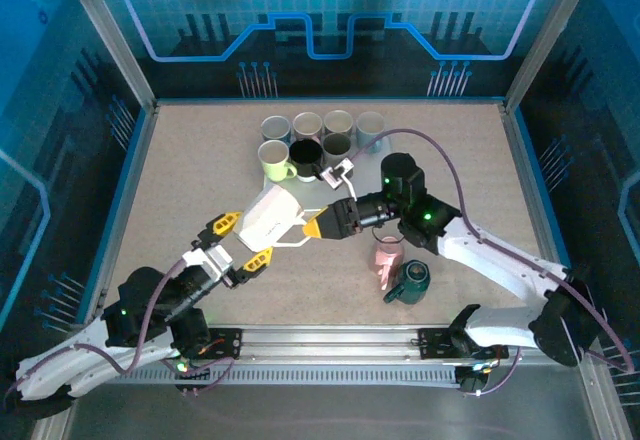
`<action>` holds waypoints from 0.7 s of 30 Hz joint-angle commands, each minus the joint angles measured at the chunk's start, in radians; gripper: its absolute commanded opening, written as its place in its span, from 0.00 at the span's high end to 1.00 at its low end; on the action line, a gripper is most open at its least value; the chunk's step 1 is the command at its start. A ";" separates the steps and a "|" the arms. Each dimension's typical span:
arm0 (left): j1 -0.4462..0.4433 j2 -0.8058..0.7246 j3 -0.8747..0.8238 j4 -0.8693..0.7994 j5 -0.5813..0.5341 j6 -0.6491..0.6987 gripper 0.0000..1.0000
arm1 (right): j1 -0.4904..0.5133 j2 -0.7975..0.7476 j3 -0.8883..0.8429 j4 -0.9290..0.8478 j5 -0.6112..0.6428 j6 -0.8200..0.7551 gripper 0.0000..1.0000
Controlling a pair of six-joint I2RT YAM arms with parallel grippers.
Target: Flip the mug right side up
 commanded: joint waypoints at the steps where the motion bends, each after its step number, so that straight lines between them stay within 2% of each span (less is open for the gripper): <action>1: -0.002 -0.010 0.010 0.126 0.014 0.004 0.45 | 0.030 0.020 -0.006 0.158 -0.029 0.066 0.37; 7: -0.001 0.017 0.012 0.107 0.053 0.006 0.44 | 0.041 0.060 -0.032 0.277 -0.011 0.145 0.54; 10: -0.002 0.025 0.014 0.099 0.069 0.005 0.43 | 0.040 0.080 -0.052 0.361 -0.012 0.204 0.68; 13: -0.001 0.034 0.031 0.061 0.081 -0.008 0.36 | 0.033 0.075 -0.052 0.356 -0.016 0.211 0.84; 15: -0.003 0.034 0.060 0.011 0.078 -0.026 0.27 | 0.014 0.050 -0.047 0.301 -0.007 0.184 0.91; 18: -0.003 0.035 0.121 -0.070 0.015 -0.055 0.01 | -0.042 -0.027 -0.044 0.155 0.026 0.095 0.97; 19: -0.003 0.036 0.150 -0.114 -0.012 -0.071 0.01 | -0.069 -0.056 -0.040 0.078 0.050 0.047 1.00; 21: -0.003 0.040 0.203 -0.205 -0.071 -0.116 0.01 | -0.118 -0.117 -0.016 -0.137 0.122 -0.091 1.00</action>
